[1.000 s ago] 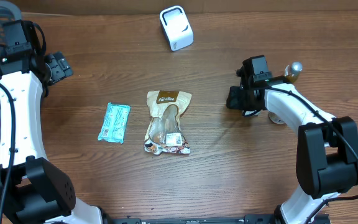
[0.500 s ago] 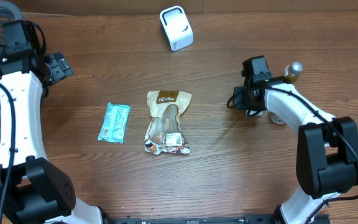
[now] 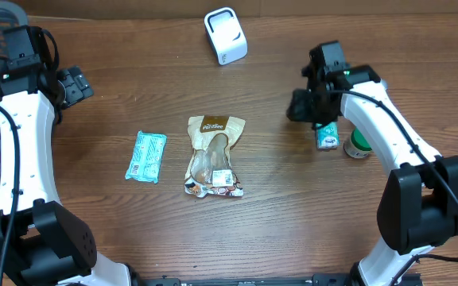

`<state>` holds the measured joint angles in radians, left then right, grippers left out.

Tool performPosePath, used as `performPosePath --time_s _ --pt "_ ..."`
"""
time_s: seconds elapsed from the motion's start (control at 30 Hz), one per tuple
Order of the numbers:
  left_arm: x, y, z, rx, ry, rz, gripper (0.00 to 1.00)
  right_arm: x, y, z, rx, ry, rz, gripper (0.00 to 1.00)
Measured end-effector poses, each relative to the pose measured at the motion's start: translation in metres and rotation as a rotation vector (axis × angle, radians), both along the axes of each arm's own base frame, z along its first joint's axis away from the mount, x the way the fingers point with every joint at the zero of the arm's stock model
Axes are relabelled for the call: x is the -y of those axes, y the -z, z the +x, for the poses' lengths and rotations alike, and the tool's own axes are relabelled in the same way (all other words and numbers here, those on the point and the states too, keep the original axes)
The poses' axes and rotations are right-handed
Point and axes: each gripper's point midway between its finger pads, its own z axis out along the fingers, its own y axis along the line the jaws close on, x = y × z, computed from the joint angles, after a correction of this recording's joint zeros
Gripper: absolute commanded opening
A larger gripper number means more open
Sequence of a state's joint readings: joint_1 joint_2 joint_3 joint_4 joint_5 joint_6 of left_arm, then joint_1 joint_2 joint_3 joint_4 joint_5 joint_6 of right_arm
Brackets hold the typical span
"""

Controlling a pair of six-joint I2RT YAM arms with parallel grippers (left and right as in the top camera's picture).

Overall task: Scan the item barcode
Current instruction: 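Move the right gripper left over the Pantree snack pouch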

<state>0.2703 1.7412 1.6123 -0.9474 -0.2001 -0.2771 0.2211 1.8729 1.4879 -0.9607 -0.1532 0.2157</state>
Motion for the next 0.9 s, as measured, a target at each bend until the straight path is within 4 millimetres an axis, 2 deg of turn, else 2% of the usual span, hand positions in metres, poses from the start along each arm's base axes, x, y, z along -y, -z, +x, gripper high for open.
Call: performPosePath --time_s 0.07,0.23,0.9 --pt "0.000 0.000 0.000 0.000 0.000 0.000 1.00 -0.009 -0.003 0.000 0.003 -0.020 0.034 1.00" --pt "0.000 0.000 0.000 0.000 0.000 0.000 1.00 -0.024 -0.007 -0.002 0.001 -0.047 0.100 1.00" --pt "0.000 0.000 0.000 0.000 0.000 0.000 1.00 -0.039 -0.010 -0.010 -0.029 -0.077 0.173 1.00"
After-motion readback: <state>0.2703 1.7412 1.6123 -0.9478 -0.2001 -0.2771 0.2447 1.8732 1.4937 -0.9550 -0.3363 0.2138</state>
